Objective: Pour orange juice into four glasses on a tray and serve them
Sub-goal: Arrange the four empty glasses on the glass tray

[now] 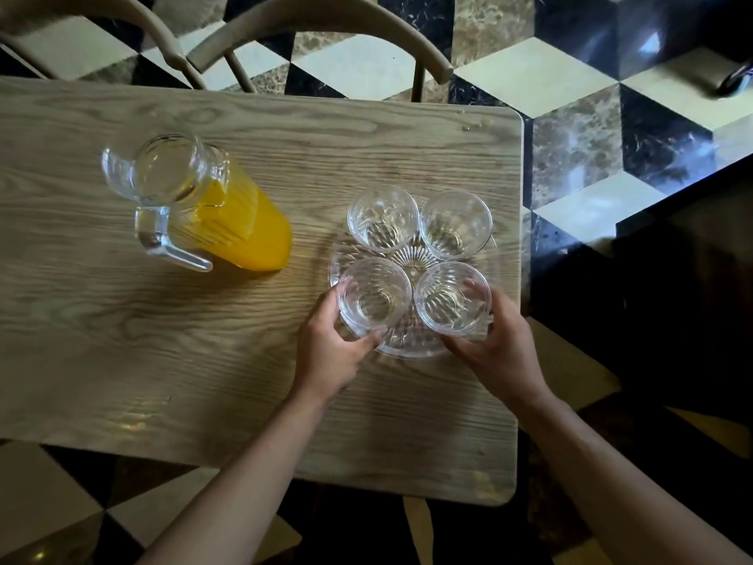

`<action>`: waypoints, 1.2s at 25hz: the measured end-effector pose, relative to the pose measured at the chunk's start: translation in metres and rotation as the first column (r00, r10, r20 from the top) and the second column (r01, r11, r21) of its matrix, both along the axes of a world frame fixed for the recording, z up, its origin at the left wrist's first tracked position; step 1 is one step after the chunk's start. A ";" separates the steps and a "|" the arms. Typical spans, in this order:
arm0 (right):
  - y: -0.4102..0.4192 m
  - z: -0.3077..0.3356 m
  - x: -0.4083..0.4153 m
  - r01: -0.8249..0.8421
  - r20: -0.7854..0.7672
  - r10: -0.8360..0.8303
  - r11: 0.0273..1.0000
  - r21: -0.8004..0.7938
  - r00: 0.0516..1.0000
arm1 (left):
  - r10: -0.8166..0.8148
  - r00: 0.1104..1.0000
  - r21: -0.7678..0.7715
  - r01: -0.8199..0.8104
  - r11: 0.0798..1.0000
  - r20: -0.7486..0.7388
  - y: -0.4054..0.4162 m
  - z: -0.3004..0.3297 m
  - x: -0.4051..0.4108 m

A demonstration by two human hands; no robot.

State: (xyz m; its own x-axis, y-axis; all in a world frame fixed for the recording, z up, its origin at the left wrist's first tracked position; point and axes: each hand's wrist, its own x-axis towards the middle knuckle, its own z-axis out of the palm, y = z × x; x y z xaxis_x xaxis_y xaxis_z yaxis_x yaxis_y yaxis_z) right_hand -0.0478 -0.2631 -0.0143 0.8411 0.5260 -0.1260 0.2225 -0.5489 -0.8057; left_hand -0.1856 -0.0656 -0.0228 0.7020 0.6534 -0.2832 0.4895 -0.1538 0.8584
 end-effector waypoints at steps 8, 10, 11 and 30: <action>-0.015 0.002 0.006 -0.026 -0.065 0.023 0.998 -0.049 0.998 | 0.002 1.000 0.022 -0.002 1.000 0.029 0.004 0.006 -0.007; -0.024 0.003 0.016 0.005 -0.039 -0.006 0.999 -0.037 0.999 | 0.078 0.993 0.014 -0.080 0.997 0.085 0.014 0.009 -0.010; -0.027 0.004 0.022 0.029 -0.015 -0.029 0.999 -0.026 0.999 | 0.113 0.987 -0.007 -0.113 0.994 0.114 0.022 0.010 -0.008; 0.032 -0.010 0.103 0.053 -0.194 -0.052 0.999 -0.002 0.980 | 0.076 0.956 -0.524 0.087 0.847 0.283 0.077 0.000 0.117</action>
